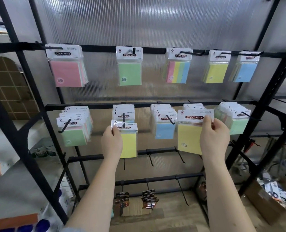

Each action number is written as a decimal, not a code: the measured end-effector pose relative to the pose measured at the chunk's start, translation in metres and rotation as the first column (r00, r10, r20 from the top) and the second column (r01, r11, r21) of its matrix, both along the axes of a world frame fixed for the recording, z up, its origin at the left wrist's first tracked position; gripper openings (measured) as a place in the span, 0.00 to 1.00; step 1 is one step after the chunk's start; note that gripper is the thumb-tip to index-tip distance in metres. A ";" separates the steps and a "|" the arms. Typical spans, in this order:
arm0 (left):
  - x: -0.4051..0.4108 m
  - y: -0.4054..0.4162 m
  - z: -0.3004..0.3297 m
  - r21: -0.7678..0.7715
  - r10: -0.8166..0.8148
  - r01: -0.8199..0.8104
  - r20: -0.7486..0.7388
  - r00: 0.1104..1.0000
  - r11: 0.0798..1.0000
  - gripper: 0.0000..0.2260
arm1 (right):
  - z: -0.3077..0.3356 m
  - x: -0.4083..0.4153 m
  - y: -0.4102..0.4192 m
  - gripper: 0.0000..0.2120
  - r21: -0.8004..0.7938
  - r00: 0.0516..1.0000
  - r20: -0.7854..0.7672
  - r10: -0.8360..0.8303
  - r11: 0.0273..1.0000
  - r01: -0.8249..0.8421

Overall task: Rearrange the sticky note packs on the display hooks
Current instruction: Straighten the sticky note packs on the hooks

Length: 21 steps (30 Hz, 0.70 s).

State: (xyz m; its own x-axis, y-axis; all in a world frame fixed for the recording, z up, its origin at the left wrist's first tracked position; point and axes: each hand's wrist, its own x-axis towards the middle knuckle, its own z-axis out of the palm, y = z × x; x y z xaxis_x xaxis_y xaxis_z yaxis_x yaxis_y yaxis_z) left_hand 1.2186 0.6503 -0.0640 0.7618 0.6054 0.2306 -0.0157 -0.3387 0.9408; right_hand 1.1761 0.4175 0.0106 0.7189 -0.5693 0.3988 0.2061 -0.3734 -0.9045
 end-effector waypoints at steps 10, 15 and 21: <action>-0.034 -0.017 0.014 0.098 0.013 -0.017 0.041 0.999 0.995 0.17 | -0.003 -0.027 -0.010 0.21 -0.062 0.997 0.071 -0.011 0.998 0.015; -0.027 -0.037 0.033 0.168 -0.017 0.011 0.033 0.999 0.986 0.16 | 0.003 -0.029 -0.035 0.20 -0.012 0.992 0.110 -0.069 0.997 0.071; -0.005 -0.073 0.055 0.293 -0.095 0.108 -0.058 0.994 0.950 0.15 | 0.009 -0.017 -0.075 0.23 0.093 0.986 0.163 0.037 0.994 -0.053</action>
State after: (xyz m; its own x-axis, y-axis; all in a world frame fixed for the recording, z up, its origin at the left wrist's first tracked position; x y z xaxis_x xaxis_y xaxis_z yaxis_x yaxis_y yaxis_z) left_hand 1.2133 0.5771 -0.0095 0.8289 0.4338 0.3531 -0.0265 -0.6000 0.7995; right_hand 1.1595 0.3422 0.0191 0.6757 -0.5797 0.4554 0.3659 -0.2726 -0.8898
